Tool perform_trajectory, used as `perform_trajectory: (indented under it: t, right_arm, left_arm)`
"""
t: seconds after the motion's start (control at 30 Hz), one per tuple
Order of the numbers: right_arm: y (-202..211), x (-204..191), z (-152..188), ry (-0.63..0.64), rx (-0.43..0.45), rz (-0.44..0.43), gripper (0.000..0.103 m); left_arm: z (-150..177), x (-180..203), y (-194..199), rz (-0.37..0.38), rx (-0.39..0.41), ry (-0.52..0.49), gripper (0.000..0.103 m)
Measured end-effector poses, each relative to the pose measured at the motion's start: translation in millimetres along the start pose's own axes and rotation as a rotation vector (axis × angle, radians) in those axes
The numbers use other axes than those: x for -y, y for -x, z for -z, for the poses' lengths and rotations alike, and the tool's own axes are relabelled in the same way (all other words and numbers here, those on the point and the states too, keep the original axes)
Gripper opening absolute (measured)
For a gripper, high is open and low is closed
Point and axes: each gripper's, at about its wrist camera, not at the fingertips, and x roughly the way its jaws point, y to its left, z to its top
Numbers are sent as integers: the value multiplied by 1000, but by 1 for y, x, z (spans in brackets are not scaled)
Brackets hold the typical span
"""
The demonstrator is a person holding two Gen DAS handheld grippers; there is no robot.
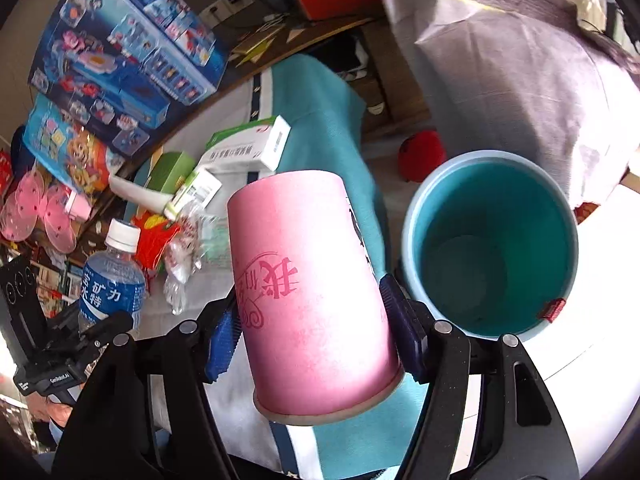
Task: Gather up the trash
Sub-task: 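Carry the bottle and cup with both tools over the teal bin, then open both tools to drop the bottle and cup into the bin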
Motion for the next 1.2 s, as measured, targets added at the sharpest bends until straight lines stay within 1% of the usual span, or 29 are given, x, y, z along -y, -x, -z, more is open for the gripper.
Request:
perform_trajectory:
  t: [0.1,0.13,0.2,0.33,0.4,0.43,0.63,0.73,0.83,0.9,0.97,1.03,1.2]
  right_arm:
    - [13,44,-7,-83,50,22,63]
    - [21,77,-10,-143,79,43,63]
    - [25,103,-11,-198,95,51,63]
    - [25,149,-5,-285,98,87,63]
    - [20,166,-3,-317,89,87,63]
    - [17,174,-2,-336,82,83,63]
    - [5,199,-3,-387,60,65,63]
    - [-2,205,-4,-390,45,64,63]
    - [-9,208,-5,-392,28,59,63]
    - [-15,208,-6,-396,19,55,63]
    - [-18,210,-6,-401,16,53,63]
    - [-20,213,-5,-410,14,52,63]
    - [-24,214,-3,-416,3,50,63]
  left_arm:
    - [-18,35,-29,19,-42,-81,65]
    - [-24,46,-41,28,-59,-104,65]
    - [-35,72,-67,47,-98,-151,65]
    - [-54,115,-118,73,-167,-232,65]
    - [-59,134,-143,85,-201,-269,65]
    - [-62,146,-161,93,-225,-286,65]
    - [-68,174,-229,116,-338,-301,66]
    - [-69,177,-250,107,-373,-293,66]
    - [-71,175,-264,79,-393,-292,67]
    - [-72,174,-268,71,-401,-284,70]
    - [-75,173,-272,69,-400,-278,80]
    - [-78,175,-272,56,-386,-288,80]
    - [-77,170,-269,42,-388,-284,80]
